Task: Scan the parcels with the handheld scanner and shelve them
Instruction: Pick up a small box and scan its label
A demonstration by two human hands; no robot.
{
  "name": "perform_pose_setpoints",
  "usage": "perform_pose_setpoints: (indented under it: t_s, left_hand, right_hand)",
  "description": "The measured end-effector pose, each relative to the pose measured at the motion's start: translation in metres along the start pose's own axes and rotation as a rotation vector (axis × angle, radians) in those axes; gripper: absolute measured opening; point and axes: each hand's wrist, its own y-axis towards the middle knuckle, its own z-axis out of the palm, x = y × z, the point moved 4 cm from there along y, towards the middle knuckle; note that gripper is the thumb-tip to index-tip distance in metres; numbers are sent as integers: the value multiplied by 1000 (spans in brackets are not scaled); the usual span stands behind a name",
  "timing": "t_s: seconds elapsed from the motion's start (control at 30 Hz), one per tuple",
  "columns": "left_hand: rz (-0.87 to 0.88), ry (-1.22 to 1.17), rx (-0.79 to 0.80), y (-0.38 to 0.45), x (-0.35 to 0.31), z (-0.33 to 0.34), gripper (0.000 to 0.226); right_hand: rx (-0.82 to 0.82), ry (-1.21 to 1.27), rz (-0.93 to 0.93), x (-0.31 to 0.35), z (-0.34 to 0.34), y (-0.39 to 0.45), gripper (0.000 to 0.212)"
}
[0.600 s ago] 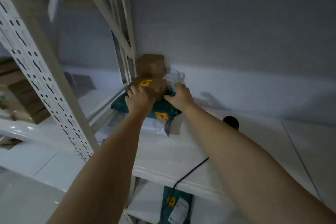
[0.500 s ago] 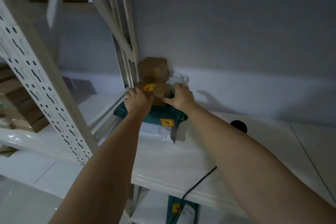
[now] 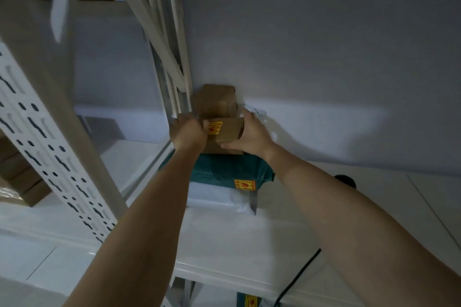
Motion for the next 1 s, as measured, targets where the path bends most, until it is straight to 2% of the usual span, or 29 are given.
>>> perform_pose_setpoints:
  t_s: [0.07, 0.13, 0.2, 0.27, 0.37, 0.47, 0.57, 0.6, 0.7, 0.8, 0.87, 0.93, 1.0]
  left_hand:
    - [-70, -72, 56, -1, -16, -13, 54]
    - [-125, -119, 216, 2, -30, -16, 66]
    - [-194, -299, 409, 1, -44, -19, 76]
    - [-198, -576, 545, -3, -65, -24, 67]
    - [-250, -792, 676, -7, -93, -31, 52]
    - [-300, -930, 918, -14, -116, -33, 53]
    - [-223, -938, 1089, -19, -135, -25, 63]
    - [-179, -935, 1143, -26, -140, -25, 60]
    - [-110, -969, 1224, -40, -152, -14, 55]
    - [-125, -954, 1332, -55, -171, 8, 55]
    - [-113, -892, 1309, -65, -184, 19, 43]
    - [-69, -881, 1306, -74, -193, 22, 36]
    - [-34, -912, 1303, -74, -197, 24, 37]
  right_hand:
    - [-91, 24, -71, 4, -13, -7, 115]
    - [-160, -1, -147, 8, -29, -13, 113]
    - [-185, -43, -202, 13, -45, -20, 114]
    - [-187, -132, -263, 17, -59, -25, 119]
    - [-258, -419, -447, 21, -79, -35, 116]
    - [-367, -747, -699, 21, -92, -50, 87]
    - [-371, -974, -878, 8, -99, -65, 61]
    - [-359, -1041, -927, 0, -100, -70, 56]
    - [-309, -1194, -1025, -23, -99, -89, 61]
    - [-245, -1260, -1092, -41, -92, -105, 55]
    - [-203, -1287, -1097, -54, -87, -112, 56]
    - [-181, -1256, -1079, -67, -90, -120, 58]
    - [-214, -1034, -972, -73, -101, -132, 61]
